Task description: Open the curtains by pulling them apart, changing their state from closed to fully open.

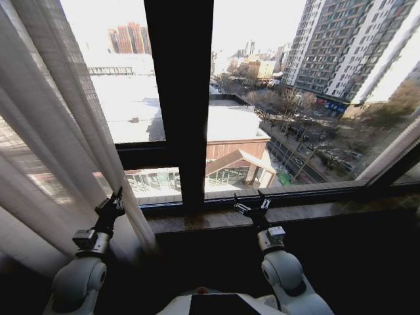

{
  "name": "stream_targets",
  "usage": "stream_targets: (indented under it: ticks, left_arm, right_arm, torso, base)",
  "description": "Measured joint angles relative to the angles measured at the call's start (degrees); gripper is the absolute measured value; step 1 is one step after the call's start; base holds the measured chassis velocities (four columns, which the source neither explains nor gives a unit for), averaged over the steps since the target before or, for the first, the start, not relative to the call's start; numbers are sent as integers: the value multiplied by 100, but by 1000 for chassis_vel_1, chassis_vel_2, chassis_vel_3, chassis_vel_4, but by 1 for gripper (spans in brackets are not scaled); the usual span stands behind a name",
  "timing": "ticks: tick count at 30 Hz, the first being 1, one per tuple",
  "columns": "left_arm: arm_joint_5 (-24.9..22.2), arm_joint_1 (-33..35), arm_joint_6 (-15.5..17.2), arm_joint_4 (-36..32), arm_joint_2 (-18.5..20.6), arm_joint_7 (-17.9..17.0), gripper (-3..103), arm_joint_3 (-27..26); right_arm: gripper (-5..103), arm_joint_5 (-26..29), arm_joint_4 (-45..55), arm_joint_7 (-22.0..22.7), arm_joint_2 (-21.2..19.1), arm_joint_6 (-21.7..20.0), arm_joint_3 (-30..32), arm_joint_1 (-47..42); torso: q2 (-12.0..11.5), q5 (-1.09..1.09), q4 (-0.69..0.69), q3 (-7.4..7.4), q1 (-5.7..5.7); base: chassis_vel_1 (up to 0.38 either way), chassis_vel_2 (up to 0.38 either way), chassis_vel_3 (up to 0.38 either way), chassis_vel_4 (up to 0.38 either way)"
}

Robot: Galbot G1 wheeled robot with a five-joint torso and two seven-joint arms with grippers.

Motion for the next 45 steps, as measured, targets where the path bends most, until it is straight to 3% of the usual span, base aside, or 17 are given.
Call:
stream_targets:
  ticks: [6,20,45]
  left_arm:
    - [10,-2,2,14,-37,0,0,16]
    - [35,29,-34,23,-126,-4,0,9]
    - [66,107,-155,-26,-294,-8,0,-2]
  right_arm:
    - [100,-409,-3,-94,-28,-8,40,-8]
    - [100,-569,-45,-78,-16,-13,27,-18]
    - [100,-584,81,-64,-60,-5,-31,-121]
  torso:
    - [0,0,0,0,0]
    - [0,1,0,0,0]
    - [0,-1,0,0,0]
  base:
    - [0,0,0,0]
    - [45,51,-37,-53]
    - [311,283,-322,-286]
